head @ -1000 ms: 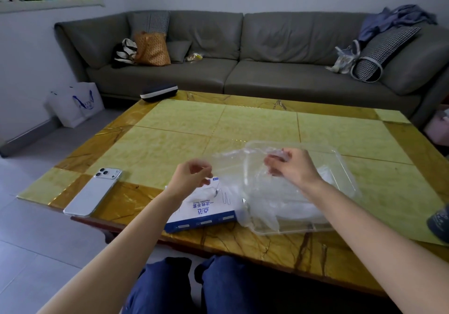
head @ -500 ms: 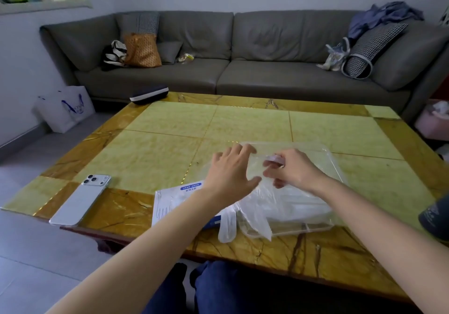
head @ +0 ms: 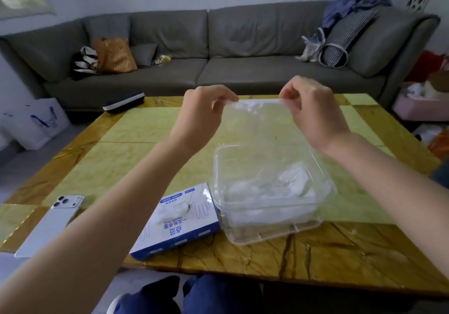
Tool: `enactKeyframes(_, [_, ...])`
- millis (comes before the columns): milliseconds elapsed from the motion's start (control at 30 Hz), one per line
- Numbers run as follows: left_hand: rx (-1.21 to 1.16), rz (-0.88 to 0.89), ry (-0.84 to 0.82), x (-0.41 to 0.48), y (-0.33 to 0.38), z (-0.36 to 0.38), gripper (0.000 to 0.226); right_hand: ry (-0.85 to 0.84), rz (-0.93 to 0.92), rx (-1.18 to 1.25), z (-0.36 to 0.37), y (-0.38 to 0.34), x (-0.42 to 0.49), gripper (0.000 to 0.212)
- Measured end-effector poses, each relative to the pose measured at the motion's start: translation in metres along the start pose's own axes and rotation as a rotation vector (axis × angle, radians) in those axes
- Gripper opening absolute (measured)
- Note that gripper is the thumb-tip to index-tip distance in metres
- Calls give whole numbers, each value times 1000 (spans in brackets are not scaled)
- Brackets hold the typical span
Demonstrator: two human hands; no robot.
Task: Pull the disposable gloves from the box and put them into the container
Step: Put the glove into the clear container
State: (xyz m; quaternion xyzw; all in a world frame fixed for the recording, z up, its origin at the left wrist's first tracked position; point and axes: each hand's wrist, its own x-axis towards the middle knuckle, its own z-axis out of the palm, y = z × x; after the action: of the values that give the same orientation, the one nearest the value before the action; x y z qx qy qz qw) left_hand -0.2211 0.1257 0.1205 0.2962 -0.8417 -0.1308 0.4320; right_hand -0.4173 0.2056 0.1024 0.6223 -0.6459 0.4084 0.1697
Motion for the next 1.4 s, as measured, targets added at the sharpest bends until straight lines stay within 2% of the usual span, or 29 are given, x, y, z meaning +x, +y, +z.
enactKeyframes(100, [-18, 50, -62, -19, -4, 5, 32, 55, -191, -63, -6, 11, -18, 11])
enactKeyframes(167, [15, -8, -249, -39, -14, 16, 41, -60, -294, -129, -4, 21, -40, 20])
enactKeyframes(233, [75, -62, -483, -57, -26, 31, 51, -269, -339, -162, 3, 35, -61, 32])
enactKeyframes(300, [155, -90, -724, -67, -33, 44, 60, -499, -291, -169, 13, 44, -75, 46])
enactKeyframes(367, [241, -110, -930, -68, -32, 55, 65, -652, -247, -184, 24, 50, -79, 56])
enactKeyframes(533, [427, -45, -1145, -66, -30, 82, 57, -1011, -103, -199, 51, 53, -76, 68])
enactKeyframes(700, [567, -3, -1305, -66, -35, 106, 47, -1305, 93, -201, 66, 58, -82, 62])
enactKeyframes(867, [547, -139, -1710, -55, -42, 123, 48, -1600, 197, -182, 69, 57, -72, 42])
enactKeyframes(933, [476, -142, -1663, -49, -39, 124, 42, -1570, 244, -59, 66, 55, -64, 44])
enactKeyframes(1000, [426, -117, -1453, -46, -36, 127, 36, -1379, 303, 77, 66, 53, -59, 36])
enactKeyframes(1067, [464, -82, -1315, -48, -35, 132, 37, -1205, 296, 47, 73, 53, -63, 31])
enactKeyframes(1100, [502, -80, -1330, -50, -34, 135, 38, -1210, 280, -30, 77, 55, -66, 32])
enactKeyframes(1233, [583, -178, -1569, -62, -31, 139, 46, -1500, 210, -316, 98, 55, -83, 47])
enactKeyframes(1400, [546, -214, -1580, -63, -33, 141, 45, -1509, 225, -386, 93, 53, -82, 52])
